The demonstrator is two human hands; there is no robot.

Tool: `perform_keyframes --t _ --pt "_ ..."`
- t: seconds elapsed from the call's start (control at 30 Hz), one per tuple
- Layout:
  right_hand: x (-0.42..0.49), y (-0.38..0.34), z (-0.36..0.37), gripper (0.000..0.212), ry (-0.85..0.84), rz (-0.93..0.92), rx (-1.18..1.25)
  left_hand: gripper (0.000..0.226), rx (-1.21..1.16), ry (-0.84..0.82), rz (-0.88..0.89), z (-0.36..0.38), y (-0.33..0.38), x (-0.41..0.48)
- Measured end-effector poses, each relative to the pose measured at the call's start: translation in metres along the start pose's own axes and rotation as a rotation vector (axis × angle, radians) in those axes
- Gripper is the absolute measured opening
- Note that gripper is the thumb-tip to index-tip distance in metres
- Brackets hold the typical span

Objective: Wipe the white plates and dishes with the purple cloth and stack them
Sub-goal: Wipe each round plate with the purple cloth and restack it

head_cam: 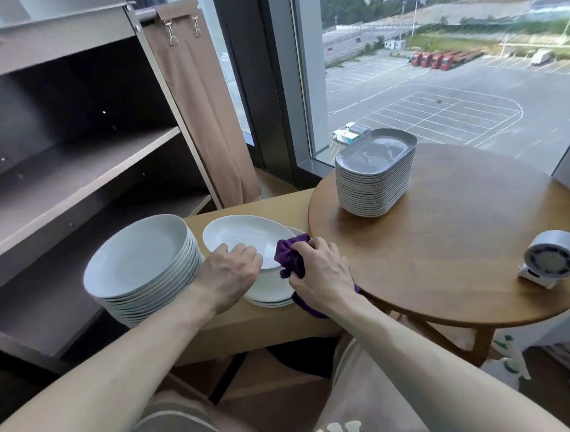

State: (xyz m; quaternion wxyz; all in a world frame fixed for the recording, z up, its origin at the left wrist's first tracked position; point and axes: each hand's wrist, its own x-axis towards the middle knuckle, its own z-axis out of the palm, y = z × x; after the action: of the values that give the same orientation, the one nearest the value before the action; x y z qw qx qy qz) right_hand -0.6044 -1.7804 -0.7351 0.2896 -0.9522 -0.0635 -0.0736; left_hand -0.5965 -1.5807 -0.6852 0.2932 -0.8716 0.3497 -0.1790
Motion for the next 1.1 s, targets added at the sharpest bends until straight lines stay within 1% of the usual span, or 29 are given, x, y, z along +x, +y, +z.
perform_keyframes --t 0.07,0.2,0.37,0.53,0.67,0.73,0.9,1.03,1.1 --pt "0.001 0.000 -0.001 0.034 0.007 -0.002 0.007 0.039 0.014 0.027 -0.015 -0.006 -0.009 0.000" --pt "0.001 -0.003 -0.003 0.043 0.021 -0.022 0.033 0.024 0.053 0.016 -0.044 -0.021 -0.026 -0.001" --pt "0.001 -0.003 -0.004 0.047 0.020 -0.035 0.056 0.030 0.025 0.021 -0.161 -0.033 -0.058 -0.013" --pt "0.000 -0.003 0.000 0.049 0.013 -0.050 0.056 0.027 0.021 -0.017 -0.280 -0.043 -0.083 -0.037" --pt "-0.001 -0.002 0.006 0.054 0.005 -0.070 0.053 0.017 0.001 -0.066 -0.423 -0.036 -0.090 -0.060" --pt "-0.001 -0.002 0.009 0.055 0.000 -0.078 0.046 0.017 -0.027 -0.082 -0.496 -0.029 -0.091 -0.072" --pt "-0.002 -0.002 0.012 0.055 -0.016 -0.089 0.066 0.013 -0.040 -0.207 -0.588 -0.013 -0.089 -0.100" --pt "-0.003 -0.003 0.012 0.056 -0.023 -0.097 0.083 0.025 -0.068 -0.261 -0.626 -0.008 -0.083 -0.113" --pt "-0.002 -0.002 0.011 0.056 -0.034 -0.084 0.079 0.026 -0.094 -0.285 -0.639 -0.006 -0.078 -0.118"
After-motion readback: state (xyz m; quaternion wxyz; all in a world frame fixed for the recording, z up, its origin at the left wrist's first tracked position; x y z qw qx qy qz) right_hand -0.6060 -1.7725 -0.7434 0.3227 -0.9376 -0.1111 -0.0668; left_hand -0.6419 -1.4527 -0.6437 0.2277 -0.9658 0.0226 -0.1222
